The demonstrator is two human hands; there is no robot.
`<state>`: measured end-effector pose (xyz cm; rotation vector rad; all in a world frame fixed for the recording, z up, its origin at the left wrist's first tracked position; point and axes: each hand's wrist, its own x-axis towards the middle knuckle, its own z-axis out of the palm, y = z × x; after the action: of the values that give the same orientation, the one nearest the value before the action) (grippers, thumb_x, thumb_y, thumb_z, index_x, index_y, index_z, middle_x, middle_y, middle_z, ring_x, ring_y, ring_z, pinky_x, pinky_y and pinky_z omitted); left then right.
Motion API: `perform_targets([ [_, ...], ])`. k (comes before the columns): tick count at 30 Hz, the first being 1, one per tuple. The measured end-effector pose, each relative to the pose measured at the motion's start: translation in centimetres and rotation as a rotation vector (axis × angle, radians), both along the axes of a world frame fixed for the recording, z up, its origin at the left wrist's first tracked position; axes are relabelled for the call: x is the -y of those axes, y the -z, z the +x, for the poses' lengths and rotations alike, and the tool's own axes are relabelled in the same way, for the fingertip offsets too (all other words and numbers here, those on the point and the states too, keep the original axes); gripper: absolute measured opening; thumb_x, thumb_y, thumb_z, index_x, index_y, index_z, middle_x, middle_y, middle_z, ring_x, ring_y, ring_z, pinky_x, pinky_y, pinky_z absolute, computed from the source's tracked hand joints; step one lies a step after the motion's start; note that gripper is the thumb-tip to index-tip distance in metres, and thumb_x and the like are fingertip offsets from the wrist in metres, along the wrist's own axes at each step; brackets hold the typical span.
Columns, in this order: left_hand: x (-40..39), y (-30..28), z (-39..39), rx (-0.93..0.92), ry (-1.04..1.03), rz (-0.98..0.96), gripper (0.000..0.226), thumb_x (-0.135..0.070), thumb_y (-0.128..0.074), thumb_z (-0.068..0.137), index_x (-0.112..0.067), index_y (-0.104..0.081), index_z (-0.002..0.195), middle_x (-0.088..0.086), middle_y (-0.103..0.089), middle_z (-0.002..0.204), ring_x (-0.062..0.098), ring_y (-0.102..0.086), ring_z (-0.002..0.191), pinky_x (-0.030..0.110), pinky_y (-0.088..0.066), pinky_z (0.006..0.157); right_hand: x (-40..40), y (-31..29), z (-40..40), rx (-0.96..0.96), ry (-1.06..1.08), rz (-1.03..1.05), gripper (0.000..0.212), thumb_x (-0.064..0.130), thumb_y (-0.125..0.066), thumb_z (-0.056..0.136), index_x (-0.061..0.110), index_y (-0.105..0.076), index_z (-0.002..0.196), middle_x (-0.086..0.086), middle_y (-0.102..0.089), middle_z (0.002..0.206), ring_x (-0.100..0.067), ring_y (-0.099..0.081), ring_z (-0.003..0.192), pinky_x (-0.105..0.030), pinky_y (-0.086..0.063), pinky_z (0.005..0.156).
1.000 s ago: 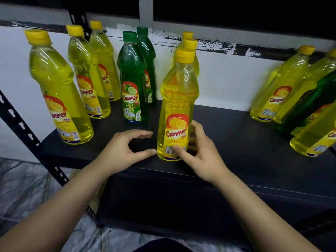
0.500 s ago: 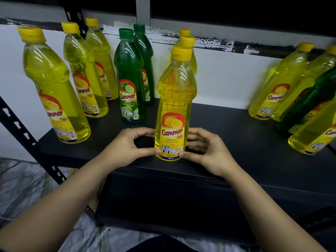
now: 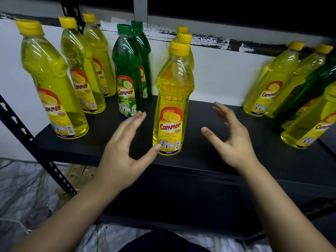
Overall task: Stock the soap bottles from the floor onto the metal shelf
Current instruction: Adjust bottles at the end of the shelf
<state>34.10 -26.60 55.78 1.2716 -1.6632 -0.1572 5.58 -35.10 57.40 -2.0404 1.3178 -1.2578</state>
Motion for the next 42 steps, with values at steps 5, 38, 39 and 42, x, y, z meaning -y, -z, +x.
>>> perform_targets([
  [5, -0.9, -0.7, -2.5, 0.039, 0.12, -0.074, 0.067, -0.036, -0.075, 0.091, -0.01, -0.053, 0.149, 0.002, -0.056, 0.146, 0.014, -0.052, 0.138, 0.025, -0.045, 0.111, -1.4, -1.0, -1.1, -0.022, 0.095, -0.046, 0.076, 0.048, -0.076, 0.09, 0.031, -0.042, 0.156, 0.013, -0.055, 0.151, 0.003, -0.045, 0.143, -0.029, -0.037, 0.119],
  [38, 16.9, -3.6, -30.4, -0.193, 0.499, 0.308, 0.061, -0.035, -0.077, 0.092, -0.027, -0.054, 0.148, -0.014, -0.062, 0.139, 0.004, -0.06, 0.12, 0.025, -0.051, 0.096, 5.6, 0.7, -23.8, 0.236, 0.676, 0.051, 0.08, 0.051, -0.092, 0.074, 0.024, -0.05, 0.136, 0.01, -0.069, 0.116, -0.011, -0.067, 0.104, -0.037, -0.057, 0.096],
  [39, 17.0, -3.4, -30.5, -0.198, 0.503, 0.31, 0.061, -0.035, -0.077, 0.092, -0.027, -0.054, 0.148, -0.013, -0.062, 0.139, 0.004, -0.06, 0.12, 0.024, -0.051, 0.095, 5.7, 0.7, -23.7, 0.227, 0.683, 0.042, 0.076, 0.053, -0.09, 0.076, 0.024, -0.05, 0.133, 0.008, -0.069, 0.115, -0.012, -0.067, 0.103, -0.039, -0.058, 0.095],
  [42, 17.1, -2.9, -31.0, -0.195, 0.526, 0.313, 0.061, -0.034, -0.076, 0.092, -0.028, -0.053, 0.149, -0.011, -0.062, 0.14, 0.004, -0.06, 0.122, 0.022, -0.05, 0.094, 5.4, 1.0, -23.3, 0.169, 0.691, 0.02, 0.07, 0.053, -0.087, 0.079, 0.024, -0.05, 0.13, 0.008, -0.068, 0.11, -0.013, -0.067, 0.097, -0.036, -0.059, 0.088],
])
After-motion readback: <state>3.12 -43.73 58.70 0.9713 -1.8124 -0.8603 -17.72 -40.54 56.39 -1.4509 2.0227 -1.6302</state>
